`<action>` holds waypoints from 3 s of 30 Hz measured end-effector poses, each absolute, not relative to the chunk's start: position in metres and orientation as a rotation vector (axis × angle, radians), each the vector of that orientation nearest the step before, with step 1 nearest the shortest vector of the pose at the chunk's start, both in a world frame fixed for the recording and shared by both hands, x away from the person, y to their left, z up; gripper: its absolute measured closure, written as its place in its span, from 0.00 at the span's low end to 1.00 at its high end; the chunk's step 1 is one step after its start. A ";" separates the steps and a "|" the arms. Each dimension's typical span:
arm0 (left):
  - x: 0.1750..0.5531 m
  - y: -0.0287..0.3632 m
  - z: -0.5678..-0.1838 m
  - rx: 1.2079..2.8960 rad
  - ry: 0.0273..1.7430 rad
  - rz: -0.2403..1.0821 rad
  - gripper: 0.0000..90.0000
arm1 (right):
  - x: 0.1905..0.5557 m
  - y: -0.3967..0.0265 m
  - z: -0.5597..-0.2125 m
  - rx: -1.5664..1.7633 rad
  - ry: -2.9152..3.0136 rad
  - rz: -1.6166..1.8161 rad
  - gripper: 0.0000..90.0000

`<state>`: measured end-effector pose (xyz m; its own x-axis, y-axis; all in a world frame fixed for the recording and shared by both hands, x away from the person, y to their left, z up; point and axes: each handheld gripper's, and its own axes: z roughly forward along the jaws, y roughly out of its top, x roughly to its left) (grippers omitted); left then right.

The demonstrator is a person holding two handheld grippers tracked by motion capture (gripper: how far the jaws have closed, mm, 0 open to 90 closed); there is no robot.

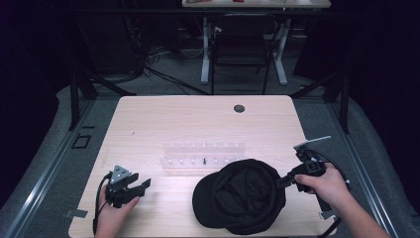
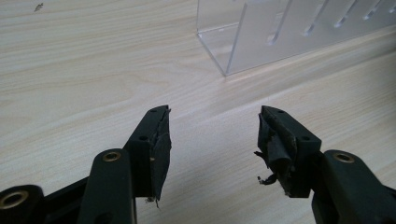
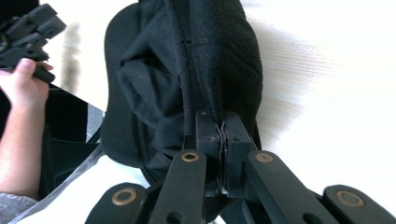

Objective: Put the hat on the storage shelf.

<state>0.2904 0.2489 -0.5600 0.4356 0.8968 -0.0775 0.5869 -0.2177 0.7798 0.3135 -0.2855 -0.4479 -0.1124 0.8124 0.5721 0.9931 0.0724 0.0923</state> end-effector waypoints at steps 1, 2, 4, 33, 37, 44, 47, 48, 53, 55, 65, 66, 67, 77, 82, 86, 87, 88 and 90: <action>0.291 0.249 -0.560 1.921 1.253 0.512 0.49 | 0.314 -0.286 -0.446 -1.790 -1.987 -0.660 0.98; 0.291 0.249 -0.560 1.921 1.253 0.513 0.49 | 0.314 -0.286 -0.444 -1.790 -1.991 -0.666 0.98; 0.291 0.249 -0.560 1.923 1.251 0.513 0.49 | 0.314 -0.286 -0.440 -1.786 -1.990 -0.665 0.98; 0.290 0.249 -0.560 1.920 1.258 0.514 0.49 | 0.314 -0.277 -0.398 -1.715 -1.890 -0.776 0.98; 0.290 0.249 -0.560 1.921 1.258 0.515 0.49 | 0.313 -0.275 -0.393 -1.701 -1.889 -0.829 0.98; 0.290 0.249 -0.560 1.922 1.257 0.514 0.49 | 0.312 -0.276 -0.382 -1.674 -1.891 -0.849 0.98; 0.290 0.249 -0.560 1.921 1.257 0.515 0.49 | 0.311 -0.278 -0.377 -1.660 -1.889 -0.866 0.98; 0.290 0.249 -0.560 1.922 1.257 0.514 0.49 | 0.311 -0.278 -0.375 -1.662 -1.885 -0.894 0.98; 0.290 0.249 -0.560 1.924 1.255 0.515 0.49 | 0.308 -0.280 -0.365 -1.644 -1.887 -0.937 0.98; 0.290 0.249 -0.560 1.926 1.253 0.516 0.49 | 0.307 -0.280 -0.360 -1.644 -1.889 -0.950 0.98; 0.292 0.247 -0.560 1.925 1.247 0.513 0.49 | 0.304 -0.289 -0.345 -1.679 -1.871 -1.017 0.98; 0.292 0.247 -0.560 1.926 1.245 0.513 0.49 | 0.304 -0.291 -0.345 -1.676 -1.876 -1.022 0.98; 0.292 0.247 -0.560 1.926 1.245 0.513 0.49 | 0.304 -0.291 -0.343 -1.682 -1.869 -1.031 0.98; 0.292 0.246 -0.561 1.929 1.243 0.512 0.49 | 0.305 -0.300 -0.328 -1.701 -1.851 -1.098 0.98; 0.292 0.246 -0.561 1.925 1.248 0.511 0.49 | 0.307 -0.301 -0.323 -1.700 -1.834 -1.119 0.98; 0.292 0.247 -0.561 1.925 1.250 0.510 0.49 | 0.308 -0.299 -0.320 -1.701 -1.822 -1.136 0.98; 0.291 0.247 -0.561 1.927 1.251 0.509 0.49 | 0.308 -0.299 -0.318 -1.701 -1.823 -1.138 0.98; 0.292 0.247 -0.561 1.921 1.251 0.514 0.49 | 0.309 -0.299 -0.316 -1.695 -1.824 -1.138 0.98; 0.292 0.247 -0.561 1.922 1.250 0.514 0.49 | 0.309 -0.298 -0.314 -1.686 -1.819 -1.146 0.98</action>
<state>0.2915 0.2470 -0.5609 0.4369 0.8964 -0.0742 0.5848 -0.2205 0.7807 0.3090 -0.2983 -0.3138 -0.1874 0.6205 0.7614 0.9547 -0.0673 0.2898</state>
